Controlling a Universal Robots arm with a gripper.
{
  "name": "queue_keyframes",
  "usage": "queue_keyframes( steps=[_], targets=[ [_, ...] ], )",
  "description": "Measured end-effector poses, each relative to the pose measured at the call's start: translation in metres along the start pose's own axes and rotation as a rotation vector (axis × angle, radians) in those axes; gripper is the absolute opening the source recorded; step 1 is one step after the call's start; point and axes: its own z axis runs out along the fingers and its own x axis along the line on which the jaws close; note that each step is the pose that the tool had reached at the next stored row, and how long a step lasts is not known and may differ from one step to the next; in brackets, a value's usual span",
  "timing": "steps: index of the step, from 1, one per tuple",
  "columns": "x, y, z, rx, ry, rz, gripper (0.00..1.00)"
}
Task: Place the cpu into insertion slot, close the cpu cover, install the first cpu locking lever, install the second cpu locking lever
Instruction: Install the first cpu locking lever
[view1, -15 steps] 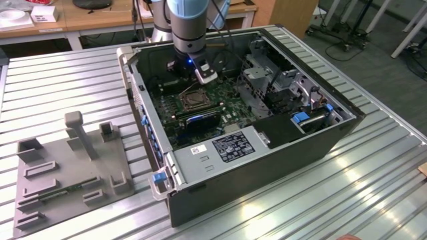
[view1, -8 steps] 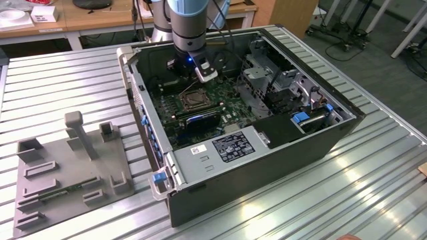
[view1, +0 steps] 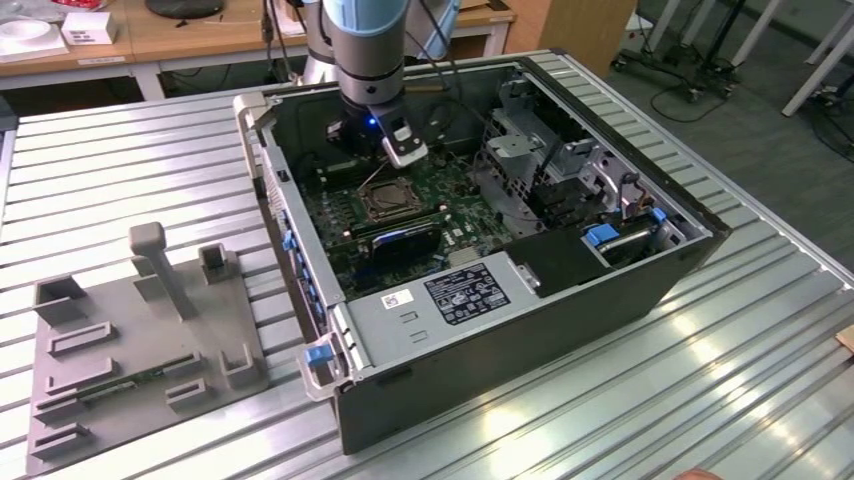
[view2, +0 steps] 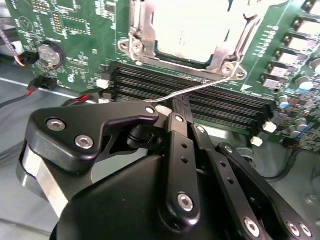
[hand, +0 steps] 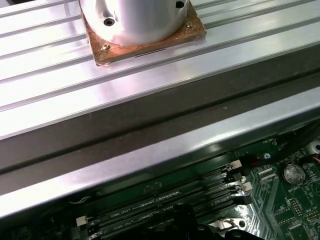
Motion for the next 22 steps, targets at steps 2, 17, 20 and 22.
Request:
queue_keyframes(
  steps=[2,17,20,22],
  targets=[
    [0.0015,-0.0005,-0.0002,0.0001,-0.0001,0.000,0.11],
    [0.0016,0.0030,-0.0100,0.0002,-0.0003,0.001,0.11],
    [0.0015,0.0032,-0.0110,0.0000,-0.0006,0.001,0.11],
    [0.0011,0.0026,-0.0114,0.0002,-0.0011,0.003,0.11]
  ],
)
